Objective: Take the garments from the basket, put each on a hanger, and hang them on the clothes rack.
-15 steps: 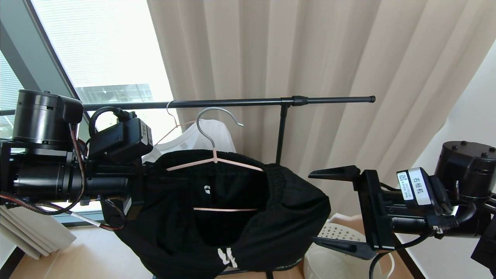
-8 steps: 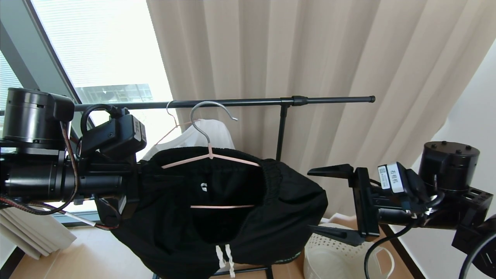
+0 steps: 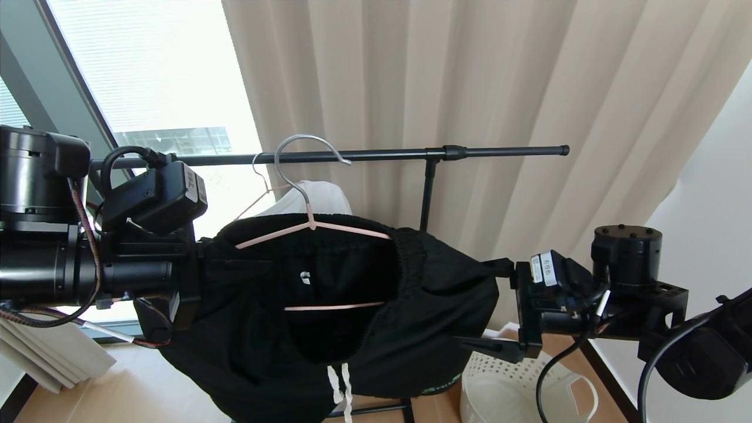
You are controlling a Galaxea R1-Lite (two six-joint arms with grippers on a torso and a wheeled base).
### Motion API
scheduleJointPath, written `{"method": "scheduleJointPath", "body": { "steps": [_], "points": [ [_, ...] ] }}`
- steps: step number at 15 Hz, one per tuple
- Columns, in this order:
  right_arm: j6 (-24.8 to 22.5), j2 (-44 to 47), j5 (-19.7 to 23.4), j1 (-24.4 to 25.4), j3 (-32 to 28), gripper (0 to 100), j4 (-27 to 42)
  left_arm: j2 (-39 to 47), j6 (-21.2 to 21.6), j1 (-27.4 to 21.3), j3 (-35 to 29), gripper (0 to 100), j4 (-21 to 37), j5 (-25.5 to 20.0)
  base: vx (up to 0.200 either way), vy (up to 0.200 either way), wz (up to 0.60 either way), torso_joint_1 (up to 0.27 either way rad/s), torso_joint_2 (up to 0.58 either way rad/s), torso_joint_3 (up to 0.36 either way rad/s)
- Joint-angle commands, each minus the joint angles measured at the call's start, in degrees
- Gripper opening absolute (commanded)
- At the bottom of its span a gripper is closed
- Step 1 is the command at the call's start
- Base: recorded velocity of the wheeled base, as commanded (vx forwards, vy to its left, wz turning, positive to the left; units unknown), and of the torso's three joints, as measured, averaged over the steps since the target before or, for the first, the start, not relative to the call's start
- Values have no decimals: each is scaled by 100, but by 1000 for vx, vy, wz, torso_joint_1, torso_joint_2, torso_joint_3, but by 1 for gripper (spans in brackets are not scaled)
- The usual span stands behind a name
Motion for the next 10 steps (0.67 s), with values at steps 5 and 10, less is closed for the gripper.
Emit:
{"method": "scheduleJointPath", "body": {
  "steps": [5,10],
  "points": [
    [-8,423,-16,-94,-182,100,-12,-83,-12,-2,51,0,-1,1,0,0,0,0,0,0],
    [1,467,-25,-138,-244,0,-12,-100,-30,7,103,0,-1,1,0,0,0,0,0,0]
  ]
}}
